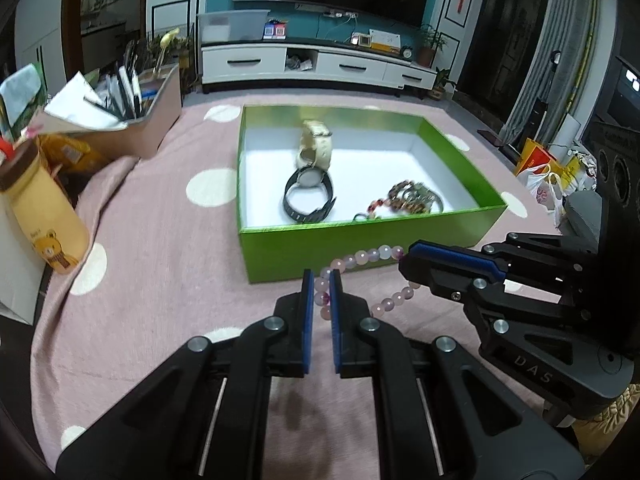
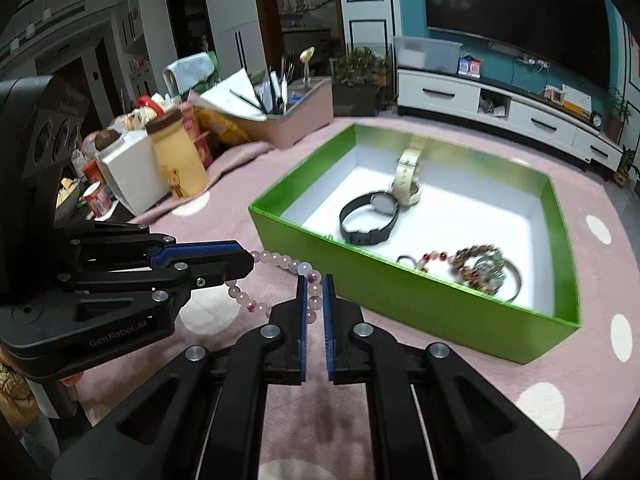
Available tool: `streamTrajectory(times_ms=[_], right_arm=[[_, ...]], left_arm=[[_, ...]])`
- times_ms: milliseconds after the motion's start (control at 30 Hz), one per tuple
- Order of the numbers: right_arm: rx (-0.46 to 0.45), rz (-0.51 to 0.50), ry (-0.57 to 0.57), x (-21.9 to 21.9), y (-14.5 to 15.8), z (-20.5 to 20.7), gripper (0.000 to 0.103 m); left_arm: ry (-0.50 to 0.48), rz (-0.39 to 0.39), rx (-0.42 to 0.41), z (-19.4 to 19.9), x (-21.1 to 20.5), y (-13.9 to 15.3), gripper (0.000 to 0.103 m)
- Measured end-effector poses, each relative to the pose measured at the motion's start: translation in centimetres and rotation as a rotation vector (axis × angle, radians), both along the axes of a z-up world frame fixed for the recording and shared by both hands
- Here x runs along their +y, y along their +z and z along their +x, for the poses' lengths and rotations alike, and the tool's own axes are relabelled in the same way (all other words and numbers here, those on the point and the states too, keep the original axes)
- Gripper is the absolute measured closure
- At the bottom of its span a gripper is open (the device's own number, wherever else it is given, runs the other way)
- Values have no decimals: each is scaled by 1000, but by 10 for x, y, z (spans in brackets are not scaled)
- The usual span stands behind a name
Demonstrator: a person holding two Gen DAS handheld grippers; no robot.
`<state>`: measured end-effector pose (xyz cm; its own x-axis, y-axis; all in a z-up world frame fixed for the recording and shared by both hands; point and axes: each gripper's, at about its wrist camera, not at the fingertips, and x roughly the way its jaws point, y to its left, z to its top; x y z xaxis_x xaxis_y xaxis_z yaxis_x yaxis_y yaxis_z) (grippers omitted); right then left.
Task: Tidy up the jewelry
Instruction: 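Carry the pink bead bracelet with both tools into the green box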
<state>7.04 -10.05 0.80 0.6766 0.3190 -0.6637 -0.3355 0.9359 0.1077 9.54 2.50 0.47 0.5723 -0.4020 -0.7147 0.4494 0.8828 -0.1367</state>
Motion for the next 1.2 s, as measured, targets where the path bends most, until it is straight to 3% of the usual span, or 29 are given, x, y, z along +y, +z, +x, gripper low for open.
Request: streamTrajectory(times_ms=[467, 1200], right_arm=[[-92, 25, -70, -39, 39, -10, 96], [-115, 9, -124, -68, 49, 17, 96]], left_arm=[[-46, -2, -70, 0, -39, 38, 96], [-75, -7, -77, 36, -73, 45, 96]])
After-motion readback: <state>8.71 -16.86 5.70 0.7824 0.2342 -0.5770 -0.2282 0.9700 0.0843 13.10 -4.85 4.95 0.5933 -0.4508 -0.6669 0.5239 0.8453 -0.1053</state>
